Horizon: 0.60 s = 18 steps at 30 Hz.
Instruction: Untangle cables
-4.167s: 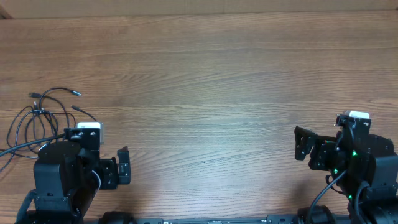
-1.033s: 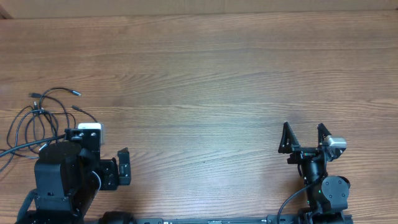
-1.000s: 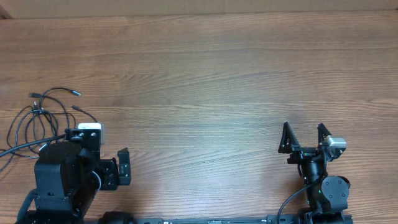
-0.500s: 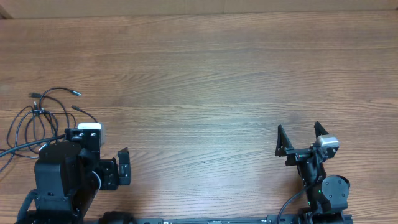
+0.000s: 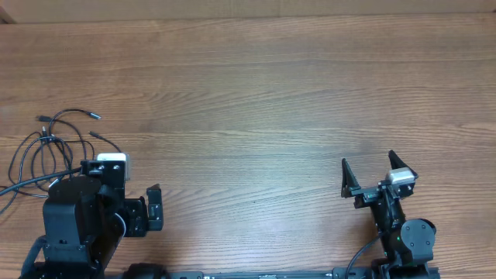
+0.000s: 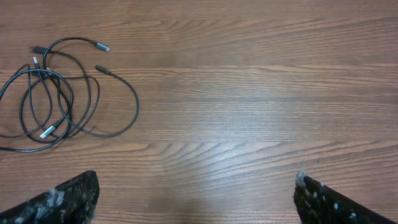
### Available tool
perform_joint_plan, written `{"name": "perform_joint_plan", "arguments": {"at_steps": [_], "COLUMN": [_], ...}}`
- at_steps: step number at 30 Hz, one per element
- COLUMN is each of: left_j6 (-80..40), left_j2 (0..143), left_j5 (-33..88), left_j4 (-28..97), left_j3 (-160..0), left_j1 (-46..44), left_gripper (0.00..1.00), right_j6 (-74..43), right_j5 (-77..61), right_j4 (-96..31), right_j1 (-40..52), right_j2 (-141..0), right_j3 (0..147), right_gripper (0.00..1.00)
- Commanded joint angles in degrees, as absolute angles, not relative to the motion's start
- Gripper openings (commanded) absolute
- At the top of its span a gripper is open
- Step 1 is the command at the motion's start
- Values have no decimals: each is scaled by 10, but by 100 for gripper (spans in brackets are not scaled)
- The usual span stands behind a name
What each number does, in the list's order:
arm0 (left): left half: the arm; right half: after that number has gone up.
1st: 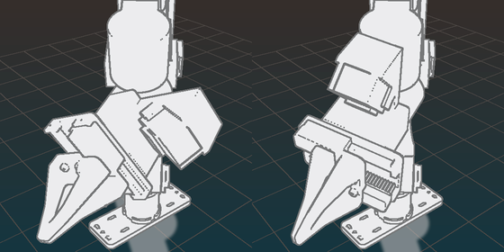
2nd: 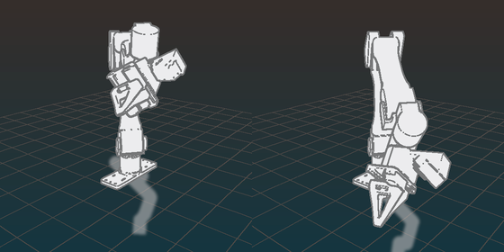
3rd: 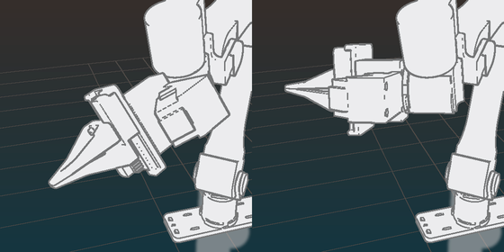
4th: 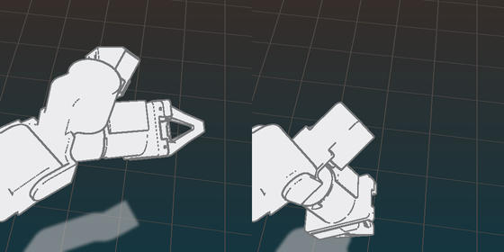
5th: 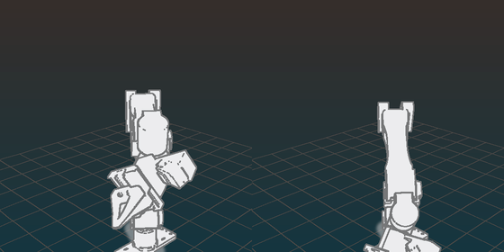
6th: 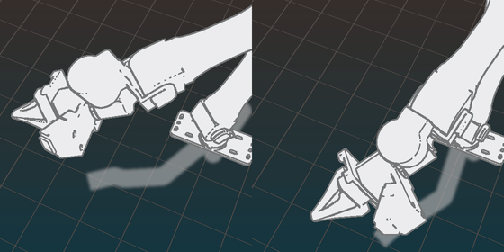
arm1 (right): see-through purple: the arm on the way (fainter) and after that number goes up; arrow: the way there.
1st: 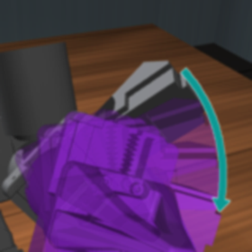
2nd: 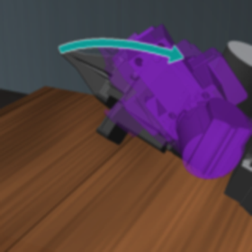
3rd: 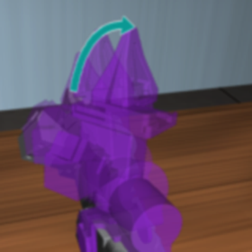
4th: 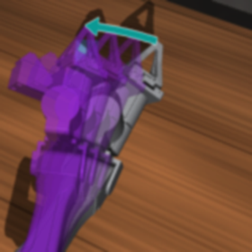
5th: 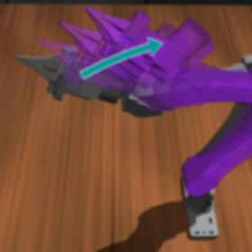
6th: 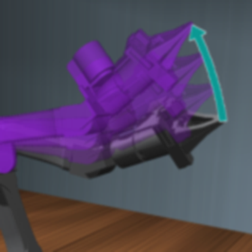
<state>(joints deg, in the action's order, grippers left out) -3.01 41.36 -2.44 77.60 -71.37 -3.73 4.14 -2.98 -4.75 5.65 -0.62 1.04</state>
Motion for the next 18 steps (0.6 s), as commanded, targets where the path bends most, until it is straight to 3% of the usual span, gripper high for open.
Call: {"name": "perform_joint_plan", "arguments": {"at_steps": [1, 18], "left_j6": [-23, -23], "left_j2": [412, 412], "left_j5": [-32, -32], "left_j4": [774, 774], "left_j3": [-710, -710], "left_j1": [-38, -38], "left_gripper": [100, 100], "right_j6": [50, 50], "right_j5": [-20, -12], "right_j4": [-47, -48], "right_j1": [54, 40], "right_j2": [-2, -2], "right_j3": [4, 4], "right_gripper": [100, 100]}}
